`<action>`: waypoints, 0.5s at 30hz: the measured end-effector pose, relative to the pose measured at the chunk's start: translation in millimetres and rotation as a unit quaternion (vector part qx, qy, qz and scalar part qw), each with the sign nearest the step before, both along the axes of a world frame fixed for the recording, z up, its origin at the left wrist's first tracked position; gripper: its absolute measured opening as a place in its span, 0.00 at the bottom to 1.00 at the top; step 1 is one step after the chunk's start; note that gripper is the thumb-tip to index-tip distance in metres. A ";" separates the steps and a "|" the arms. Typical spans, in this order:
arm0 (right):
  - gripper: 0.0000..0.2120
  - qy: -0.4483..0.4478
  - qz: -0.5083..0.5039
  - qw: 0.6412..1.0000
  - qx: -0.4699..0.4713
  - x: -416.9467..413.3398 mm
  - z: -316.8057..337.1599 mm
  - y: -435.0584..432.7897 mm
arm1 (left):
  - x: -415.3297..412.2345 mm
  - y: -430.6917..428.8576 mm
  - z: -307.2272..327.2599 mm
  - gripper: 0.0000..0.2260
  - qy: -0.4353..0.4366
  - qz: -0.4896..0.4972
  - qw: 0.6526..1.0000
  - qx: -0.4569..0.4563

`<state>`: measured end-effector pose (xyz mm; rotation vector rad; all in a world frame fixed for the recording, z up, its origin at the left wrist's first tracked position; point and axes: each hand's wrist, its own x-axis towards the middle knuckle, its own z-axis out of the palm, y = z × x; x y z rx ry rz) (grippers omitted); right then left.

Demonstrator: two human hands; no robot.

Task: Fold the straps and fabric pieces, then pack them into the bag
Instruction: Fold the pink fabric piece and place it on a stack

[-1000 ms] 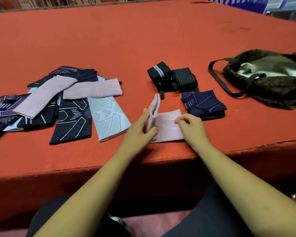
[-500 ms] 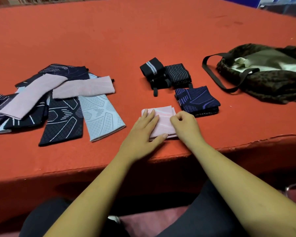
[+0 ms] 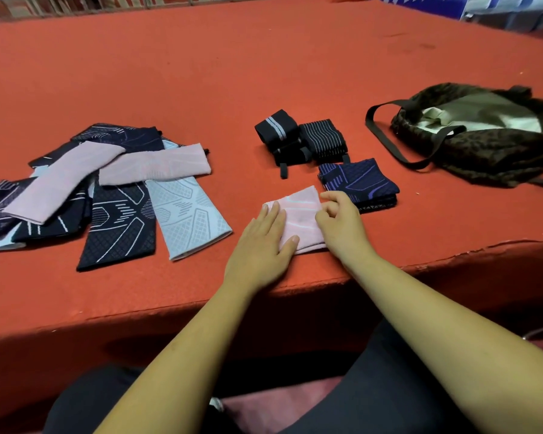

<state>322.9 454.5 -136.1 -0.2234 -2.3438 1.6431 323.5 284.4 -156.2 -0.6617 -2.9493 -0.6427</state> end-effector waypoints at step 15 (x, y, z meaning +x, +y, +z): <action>0.07 0.022 -0.028 0.998 -0.050 -25.3 78.5 51.9 | -21.6 47.9 72.5 0.14 -0.159 0.140 0.824 0.525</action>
